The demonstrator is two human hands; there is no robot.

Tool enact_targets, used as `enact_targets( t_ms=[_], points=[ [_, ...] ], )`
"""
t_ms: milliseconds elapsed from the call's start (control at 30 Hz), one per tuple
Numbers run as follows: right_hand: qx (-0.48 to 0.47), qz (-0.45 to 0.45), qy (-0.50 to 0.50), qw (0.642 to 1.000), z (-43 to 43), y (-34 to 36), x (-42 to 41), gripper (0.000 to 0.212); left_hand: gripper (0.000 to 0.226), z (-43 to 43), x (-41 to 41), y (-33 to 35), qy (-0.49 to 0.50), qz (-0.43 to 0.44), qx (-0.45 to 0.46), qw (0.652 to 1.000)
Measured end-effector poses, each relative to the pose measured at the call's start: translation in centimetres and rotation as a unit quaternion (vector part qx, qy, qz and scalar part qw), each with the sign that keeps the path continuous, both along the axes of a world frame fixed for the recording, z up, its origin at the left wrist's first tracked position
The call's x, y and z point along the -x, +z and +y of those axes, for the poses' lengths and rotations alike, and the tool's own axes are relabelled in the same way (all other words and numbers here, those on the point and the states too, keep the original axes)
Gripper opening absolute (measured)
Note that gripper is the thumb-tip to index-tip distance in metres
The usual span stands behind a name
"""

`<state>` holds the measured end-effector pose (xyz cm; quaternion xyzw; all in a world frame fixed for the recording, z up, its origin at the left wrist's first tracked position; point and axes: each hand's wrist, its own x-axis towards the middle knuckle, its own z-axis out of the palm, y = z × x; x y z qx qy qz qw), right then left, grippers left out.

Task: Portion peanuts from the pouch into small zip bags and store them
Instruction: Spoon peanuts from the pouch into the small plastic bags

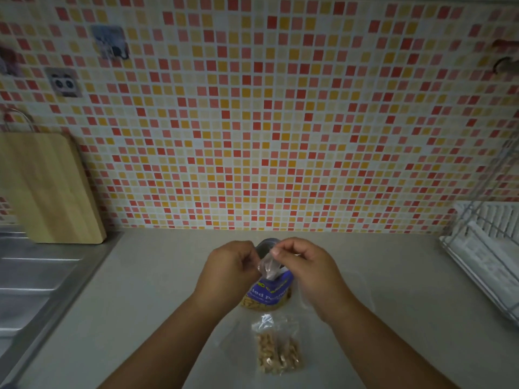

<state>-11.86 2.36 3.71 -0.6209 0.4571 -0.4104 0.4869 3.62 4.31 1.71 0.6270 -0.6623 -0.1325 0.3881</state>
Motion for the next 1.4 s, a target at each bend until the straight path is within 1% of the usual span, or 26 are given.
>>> enact_targets(
  t_ms=[67,167,233,300,433,533,633,700,767,867,933,1000,1067,1167,1200,1267,1300,1333,1367,1400],
  points=[
    [-0.004,0.008,-0.022,1.000,-0.2,0.2,0.0,0.016,0.026,-0.3,0.2,0.0,0.006,-0.024,0.020,1.000],
    [-0.040,-0.046,-0.072,0.996,-0.5,0.4,0.3,0.015,0.028,-0.8,0.4,-0.1,0.044,-0.004,0.025,0.999],
    [-0.073,-0.073,-0.070,0.992,-0.6,0.4,0.4,0.017,0.031,-1.0,0.5,-0.2,0.060,0.007,0.026,0.998],
    [-0.085,-0.061,-0.048,0.993,-0.5,0.5,0.2,0.019,0.033,-1.1,0.6,-0.3,0.055,0.000,0.037,0.998],
    [-0.093,-0.045,-0.035,0.994,-0.7,0.7,0.1,0.012,0.026,-1.2,0.2,-0.7,0.038,-0.069,0.088,0.993],
    [-0.099,-0.054,-0.022,0.993,-0.9,0.9,0.1,0.010,0.020,-1.2,0.0,-0.7,0.044,-0.113,0.099,0.988],
    [-0.079,-0.012,-0.009,0.997,-1.1,1.0,0.1,0.016,0.011,-1.2,0.2,-0.5,0.037,-0.162,0.100,0.981],
    [-0.074,0.019,-0.007,0.997,-1.2,1.1,0.1,0.021,0.008,-1.3,0.1,-0.5,0.030,-0.168,0.101,0.980],
    [-0.061,0.048,-0.007,0.997,-1.4,1.1,0.2,0.022,0.010,-1.4,0.0,-0.5,0.022,-0.176,0.109,0.978],
    [-0.046,0.057,0.011,0.997,-1.5,1.2,0.4,0.016,0.014,-1.7,-0.2,-0.3,0.005,-0.225,0.121,0.967],
    [-0.039,0.064,0.021,0.997,-1.6,1.4,0.5,0.020,0.017,-1.8,-0.2,-0.1,-0.002,-0.263,0.133,0.956],
    [-0.010,0.098,0.007,0.995,-1.7,1.4,0.7,0.025,0.024,-1.9,-0.1,0.2,-0.018,-0.282,0.149,0.948],
    [0.018,0.139,-0.012,0.990,-1.8,1.4,0.8,0.026,0.027,-2.0,0.0,0.3,-0.032,-0.272,0.145,0.951],
    [0.012,0.146,-0.015,0.989,-2.1,1.3,1.0,0.030,0.035,-2.1,-0.2,0.3,-0.035,-0.227,0.108,0.967],
    [0.012,0.151,-0.009,0.988,-2.2,1.4,1.1,0.032,0.046,-2.1,-0.2,0.3,-0.037,-0.207,0.085,0.974],
    [0.016,0.173,0.019,0.985,-2.2,1.5,1.2,0.036,0.080,-1.8,-0.1,0.4,-0.060,-0.162,-0.002,0.985],
    [0.021,0.186,0.042,0.981,-2.3,1.5,1.2,0.036,0.091,-1.7,0.1,0.6,-0.074,-0.144,-0.036,0.986],
    [0.025,0.198,0.064,0.978,-2.3,1.6,1.2,0.037,0.094,-1.6,0.4,1.0,-0.083,-0.133,-0.056,0.986],
    [0.034,0.209,0.083,0.974,-2.3,1.7,1.1,0.038,0.087,-1.6,0.6,1.3,-0.090,-0.124,-0.059,0.986],
    [0.046,0.219,0.096,0.970,-2.3,1.8,1.0,0.039,0.072,-1.6,0.8,1.6,-0.100,-0.114,-0.056,0.987]
  ],
)
